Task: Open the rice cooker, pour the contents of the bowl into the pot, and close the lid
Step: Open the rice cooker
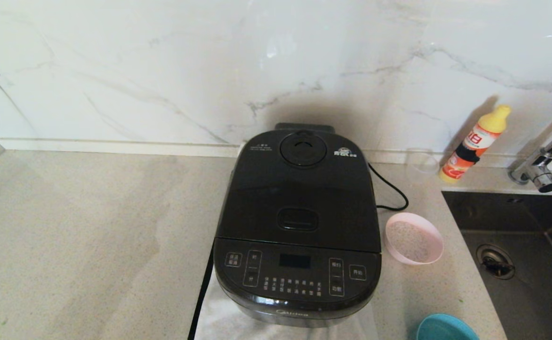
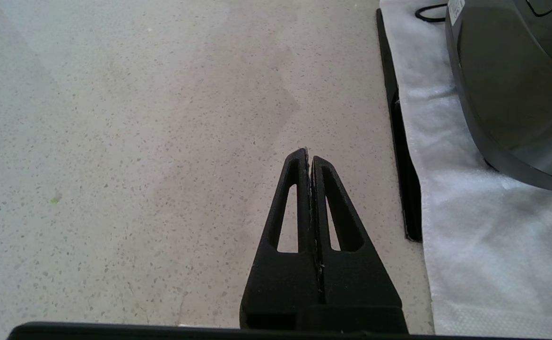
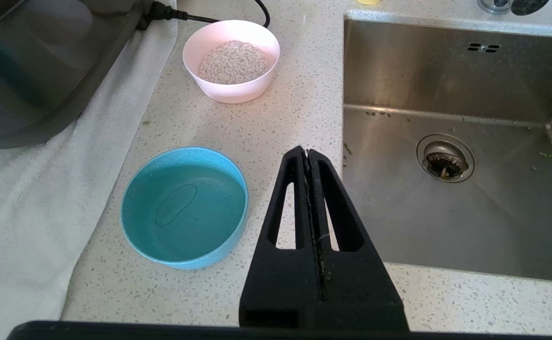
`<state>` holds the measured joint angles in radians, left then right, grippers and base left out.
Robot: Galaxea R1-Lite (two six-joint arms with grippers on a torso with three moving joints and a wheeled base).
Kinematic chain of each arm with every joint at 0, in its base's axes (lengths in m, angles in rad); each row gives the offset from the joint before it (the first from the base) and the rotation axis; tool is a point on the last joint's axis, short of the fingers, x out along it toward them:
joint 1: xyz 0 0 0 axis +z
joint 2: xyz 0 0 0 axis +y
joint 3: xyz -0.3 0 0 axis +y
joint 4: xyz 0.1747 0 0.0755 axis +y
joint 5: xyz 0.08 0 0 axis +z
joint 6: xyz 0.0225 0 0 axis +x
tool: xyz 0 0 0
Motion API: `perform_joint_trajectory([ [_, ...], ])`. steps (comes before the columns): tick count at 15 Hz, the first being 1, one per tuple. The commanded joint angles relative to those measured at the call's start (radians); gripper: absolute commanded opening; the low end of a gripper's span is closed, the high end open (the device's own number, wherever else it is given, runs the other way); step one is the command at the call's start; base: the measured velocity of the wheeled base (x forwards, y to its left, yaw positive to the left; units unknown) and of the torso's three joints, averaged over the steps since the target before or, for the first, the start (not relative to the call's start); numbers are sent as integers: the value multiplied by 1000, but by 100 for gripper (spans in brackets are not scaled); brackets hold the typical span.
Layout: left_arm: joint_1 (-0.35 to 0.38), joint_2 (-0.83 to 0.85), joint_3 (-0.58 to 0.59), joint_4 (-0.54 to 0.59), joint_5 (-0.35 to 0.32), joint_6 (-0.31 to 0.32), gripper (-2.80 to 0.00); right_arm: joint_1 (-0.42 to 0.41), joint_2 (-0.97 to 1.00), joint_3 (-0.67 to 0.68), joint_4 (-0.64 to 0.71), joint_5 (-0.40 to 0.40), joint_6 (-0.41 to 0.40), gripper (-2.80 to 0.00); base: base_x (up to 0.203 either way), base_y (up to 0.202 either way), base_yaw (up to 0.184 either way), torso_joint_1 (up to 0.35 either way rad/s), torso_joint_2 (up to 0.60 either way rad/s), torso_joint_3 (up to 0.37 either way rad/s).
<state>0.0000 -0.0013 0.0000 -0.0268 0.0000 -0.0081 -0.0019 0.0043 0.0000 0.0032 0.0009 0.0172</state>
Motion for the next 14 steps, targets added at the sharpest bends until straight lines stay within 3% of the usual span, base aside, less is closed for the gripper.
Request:
perform_joint_trajectory([
  [1, -1, 1, 9, -1, 0, 0, -280, 0, 0, 0, 0, 1, 1, -280, 0, 0, 0, 0, 0, 0],
  [7, 0, 2, -14, 11, 1, 3, -280, -1, 0, 0, 0, 1, 1, -280, 0, 0, 0, 0, 0, 0],
  [10, 0, 72, -226, 74, -29, -2, -280, 0, -1, 0, 0, 1, 1, -280, 0, 0, 0, 0, 0, 0],
  [14, 0, 432, -534, 124, -116, -57, -280, 0, 0, 0, 0, 1, 0, -280, 0, 0, 0, 0, 0, 0],
])
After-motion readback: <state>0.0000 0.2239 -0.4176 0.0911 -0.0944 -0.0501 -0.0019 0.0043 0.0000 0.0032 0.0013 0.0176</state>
